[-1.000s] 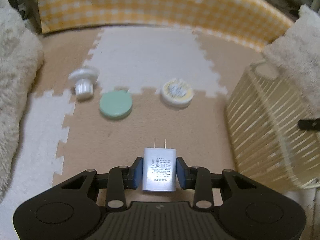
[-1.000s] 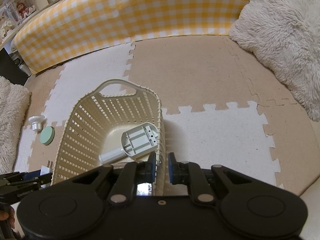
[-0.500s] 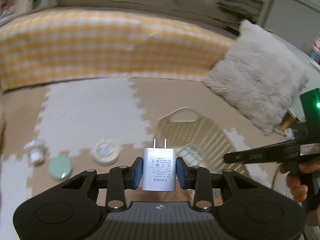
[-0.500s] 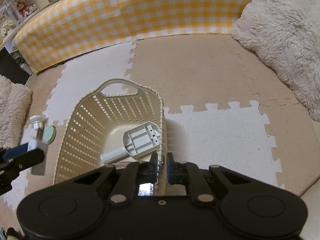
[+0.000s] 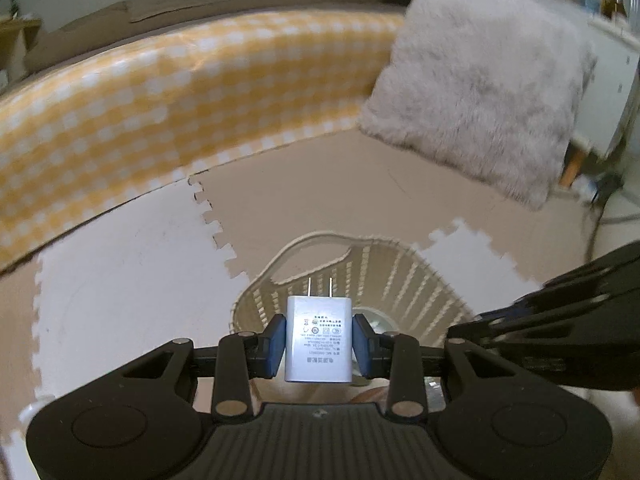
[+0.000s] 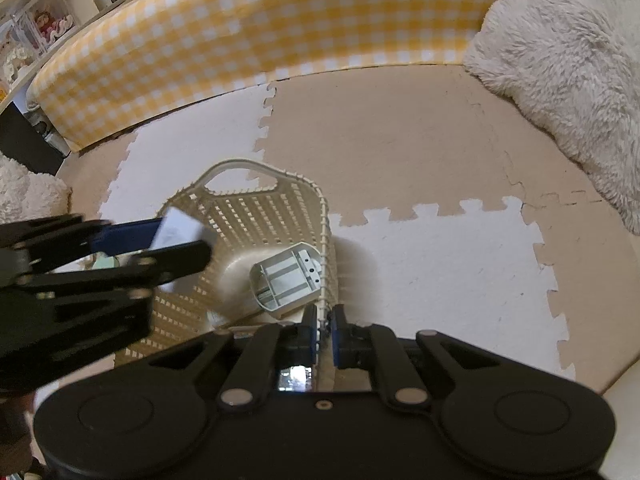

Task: Organize rigid objects
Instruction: 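Carry the USB charger over the basket with the left tool, then open the left tool and drop the charger into the basket, then move the open left tool toward the white knob on the mat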

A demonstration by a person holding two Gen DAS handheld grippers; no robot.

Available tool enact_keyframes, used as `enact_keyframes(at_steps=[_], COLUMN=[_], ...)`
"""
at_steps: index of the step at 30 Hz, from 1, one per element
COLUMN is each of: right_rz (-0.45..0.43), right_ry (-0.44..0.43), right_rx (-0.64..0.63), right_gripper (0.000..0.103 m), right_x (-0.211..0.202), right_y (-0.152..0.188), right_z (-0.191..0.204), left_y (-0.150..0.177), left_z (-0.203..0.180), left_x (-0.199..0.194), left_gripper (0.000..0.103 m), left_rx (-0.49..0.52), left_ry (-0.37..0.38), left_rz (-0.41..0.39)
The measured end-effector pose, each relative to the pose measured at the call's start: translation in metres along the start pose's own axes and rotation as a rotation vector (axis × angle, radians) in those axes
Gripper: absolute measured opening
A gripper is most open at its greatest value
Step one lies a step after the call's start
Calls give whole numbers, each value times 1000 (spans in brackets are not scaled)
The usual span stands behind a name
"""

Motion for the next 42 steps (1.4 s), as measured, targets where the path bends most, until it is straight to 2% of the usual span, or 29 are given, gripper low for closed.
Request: enact_keyframes(at_steps=[10,16,29,33,38,40,42], right_rz=[0,0,1,1,1,1,0], right_ry=[-14,-18,-22,-22,-21,-22,-20], right_rx=[5,4,9,9,8,9,7], right_gripper=[7,8,8,8,8,8,8], right_x=[0,0,0,-1,-1,-1,-1], right_y=[0,0,-1,0,0,0,0], right_z=[-3,-4,-3,-3,-3,-3,-3], left_y=[0,2,6,8,12,14,16], left_z=[-8,-5,-7,-5,-6,-8,-10], left_x=[25,27,9,-2,-17,-24,-31], left_gripper=[37,44,51,63,70,78,82], left_rx=[153,132,100,66,45,46,50], left_ry=[-78,-74,-40,-6,25,34,49], left_rz=[59,63,67,61,48,38,31])
Point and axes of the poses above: each gripper's, at about its wrist camera, not at the fingertips, and x roughly the way its jaws point, z to its left, y to its underside, the point moved 1 cm from there along x, roughly the way its jaws point, and after that the axes turned 2 degrees about z, right-handed, at the moved point
